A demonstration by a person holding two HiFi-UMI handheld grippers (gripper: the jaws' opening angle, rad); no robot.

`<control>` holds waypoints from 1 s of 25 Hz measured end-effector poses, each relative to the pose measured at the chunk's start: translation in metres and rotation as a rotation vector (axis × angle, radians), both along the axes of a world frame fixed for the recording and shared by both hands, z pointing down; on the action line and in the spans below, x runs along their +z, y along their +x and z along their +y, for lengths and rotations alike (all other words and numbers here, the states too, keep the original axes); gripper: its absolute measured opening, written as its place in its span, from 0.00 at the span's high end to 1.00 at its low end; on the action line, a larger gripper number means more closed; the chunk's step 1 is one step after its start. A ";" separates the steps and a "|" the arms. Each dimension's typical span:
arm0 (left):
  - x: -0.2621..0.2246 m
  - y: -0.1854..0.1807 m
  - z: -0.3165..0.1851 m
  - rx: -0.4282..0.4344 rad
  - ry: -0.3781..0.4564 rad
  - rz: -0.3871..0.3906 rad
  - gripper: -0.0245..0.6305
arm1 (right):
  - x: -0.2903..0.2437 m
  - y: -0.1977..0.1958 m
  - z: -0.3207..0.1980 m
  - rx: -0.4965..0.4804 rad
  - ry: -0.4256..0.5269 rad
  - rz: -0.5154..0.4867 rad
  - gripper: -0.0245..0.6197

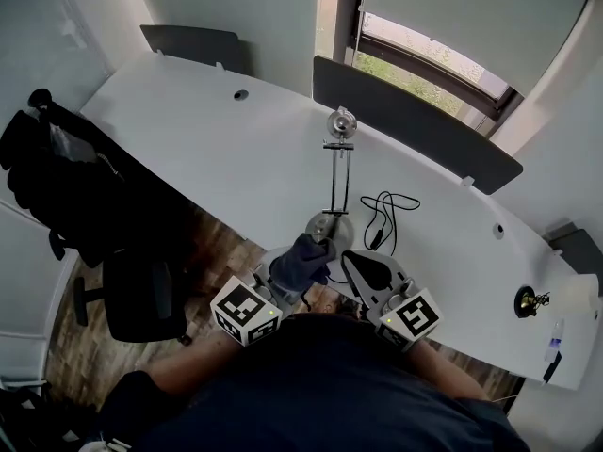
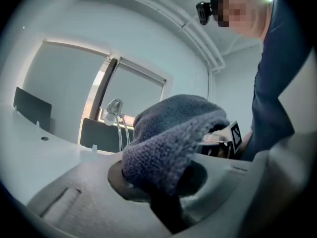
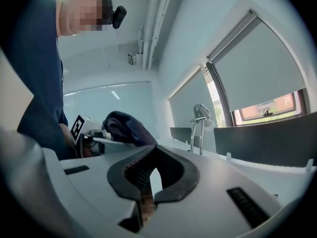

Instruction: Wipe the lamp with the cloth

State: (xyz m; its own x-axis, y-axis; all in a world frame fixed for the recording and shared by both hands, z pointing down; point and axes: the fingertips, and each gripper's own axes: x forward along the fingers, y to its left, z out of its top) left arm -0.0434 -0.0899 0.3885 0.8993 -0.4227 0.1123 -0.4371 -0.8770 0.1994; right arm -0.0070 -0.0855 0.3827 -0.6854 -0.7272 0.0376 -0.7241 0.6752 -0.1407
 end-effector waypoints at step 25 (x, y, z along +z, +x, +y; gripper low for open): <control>-0.012 0.000 0.018 -0.018 0.039 0.037 0.86 | 0.010 -0.002 0.021 -0.051 -0.028 0.033 0.95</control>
